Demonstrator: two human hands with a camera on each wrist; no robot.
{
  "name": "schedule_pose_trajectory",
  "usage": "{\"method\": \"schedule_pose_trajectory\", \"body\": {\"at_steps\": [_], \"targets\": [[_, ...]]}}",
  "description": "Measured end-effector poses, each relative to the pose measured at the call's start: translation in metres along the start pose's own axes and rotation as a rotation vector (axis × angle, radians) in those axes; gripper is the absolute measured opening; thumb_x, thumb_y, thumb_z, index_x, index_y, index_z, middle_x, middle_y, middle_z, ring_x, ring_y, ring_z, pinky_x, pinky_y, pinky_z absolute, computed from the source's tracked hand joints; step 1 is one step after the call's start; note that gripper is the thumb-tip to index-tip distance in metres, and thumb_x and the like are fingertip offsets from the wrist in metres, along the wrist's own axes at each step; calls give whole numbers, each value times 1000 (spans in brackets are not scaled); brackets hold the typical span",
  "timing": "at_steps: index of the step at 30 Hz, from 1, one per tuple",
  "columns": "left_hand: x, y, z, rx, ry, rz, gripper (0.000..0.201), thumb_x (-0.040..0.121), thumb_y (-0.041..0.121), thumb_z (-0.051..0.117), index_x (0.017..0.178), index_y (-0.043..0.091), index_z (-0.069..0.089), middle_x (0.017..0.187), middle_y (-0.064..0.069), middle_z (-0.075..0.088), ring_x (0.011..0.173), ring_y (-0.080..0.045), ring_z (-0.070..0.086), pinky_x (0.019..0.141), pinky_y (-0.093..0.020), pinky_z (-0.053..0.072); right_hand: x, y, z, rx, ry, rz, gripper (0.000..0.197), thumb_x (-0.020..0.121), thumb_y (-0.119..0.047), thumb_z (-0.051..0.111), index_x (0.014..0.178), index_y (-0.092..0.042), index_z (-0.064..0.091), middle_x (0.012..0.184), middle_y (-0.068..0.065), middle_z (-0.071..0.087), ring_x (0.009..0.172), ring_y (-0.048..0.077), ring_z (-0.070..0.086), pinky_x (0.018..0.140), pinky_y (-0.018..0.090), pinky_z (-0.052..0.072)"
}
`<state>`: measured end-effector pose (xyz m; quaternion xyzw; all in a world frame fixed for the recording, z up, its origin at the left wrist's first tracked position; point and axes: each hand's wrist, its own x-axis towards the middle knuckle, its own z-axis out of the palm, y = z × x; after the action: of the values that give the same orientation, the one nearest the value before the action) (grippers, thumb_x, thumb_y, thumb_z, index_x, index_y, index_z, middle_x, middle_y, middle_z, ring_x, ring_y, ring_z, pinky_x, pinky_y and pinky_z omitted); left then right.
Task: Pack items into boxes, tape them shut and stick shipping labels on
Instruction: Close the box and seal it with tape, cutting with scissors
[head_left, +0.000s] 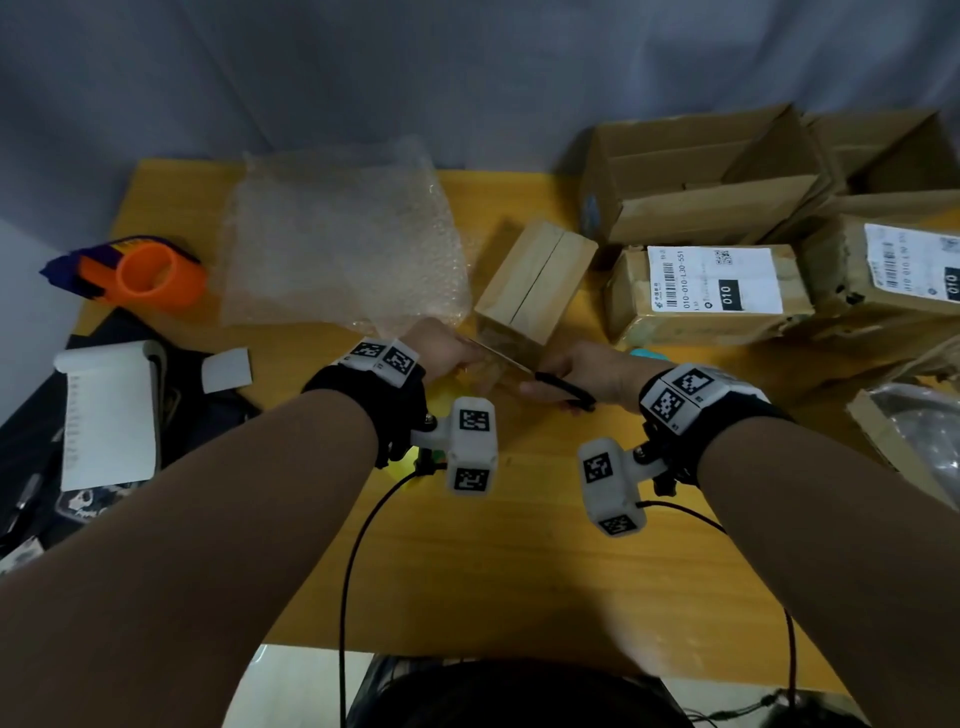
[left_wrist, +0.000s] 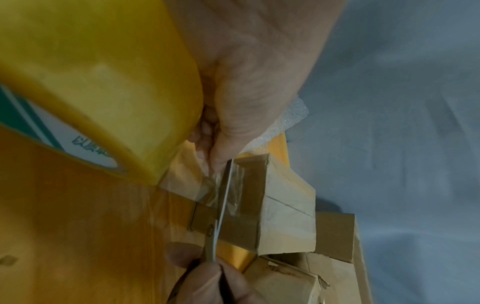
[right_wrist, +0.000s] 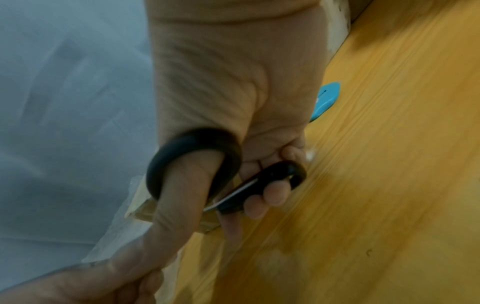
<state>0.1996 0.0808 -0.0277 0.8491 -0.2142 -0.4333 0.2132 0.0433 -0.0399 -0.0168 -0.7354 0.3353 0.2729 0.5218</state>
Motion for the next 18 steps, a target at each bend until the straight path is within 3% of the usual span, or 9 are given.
{"method": "schedule_pose_trajectory", "body": {"at_steps": [4, 6, 11, 15, 18], "targets": [[-1, 3, 0, 6, 5, -32, 33, 79, 27, 73, 97, 0, 70, 84, -11, 59, 78, -20, 52, 71, -32, 40, 0, 3, 4, -13, 66, -30, 34, 80, -43, 71, 98, -14, 70, 61, 1, 54, 50, 9, 48, 47, 17, 42], [-2, 5, 0, 22, 6, -39, 26, 80, 26, 72, 93, 4, 69, 86, -11, 60, 79, -21, 52, 71, -31, 40, 3, 3, 5, -36, 91, -35, 37, 77, -43, 74, 100, -14, 70, 63, 1, 56, 51, 10, 48, 48, 19, 44], [-6, 5, 0, 19, 7, -17, 29, 82, 26, 71, 92, -2, 70, 88, -14, 63, 78, -22, 54, 73, -32, 42, 7, 4, 6, -89, 112, -50, 39, 73, -42, 78, 98, -13, 70, 61, 0, 57, 50, 11, 50, 46, 21, 46], [-10, 6, -2, 41, 7, -10, 21, 82, 26, 69, 82, 5, 66, 83, -12, 59, 76, -21, 52, 69, -31, 40, 3, 5, 4, -86, 46, -40, 26, 78, -45, 72, 83, -20, 67, 53, -2, 55, 47, 10, 49, 50, 21, 45], [-14, 5, -1, 66, 14, 17, 27, 83, 25, 68, 93, 0, 70, 90, -14, 65, 81, -23, 56, 71, -31, 44, -2, 4, 6, -18, -62, -25, 29, 87, -49, 60, 77, -21, 59, 55, 0, 51, 50, 13, 45, 55, 23, 39]]}}
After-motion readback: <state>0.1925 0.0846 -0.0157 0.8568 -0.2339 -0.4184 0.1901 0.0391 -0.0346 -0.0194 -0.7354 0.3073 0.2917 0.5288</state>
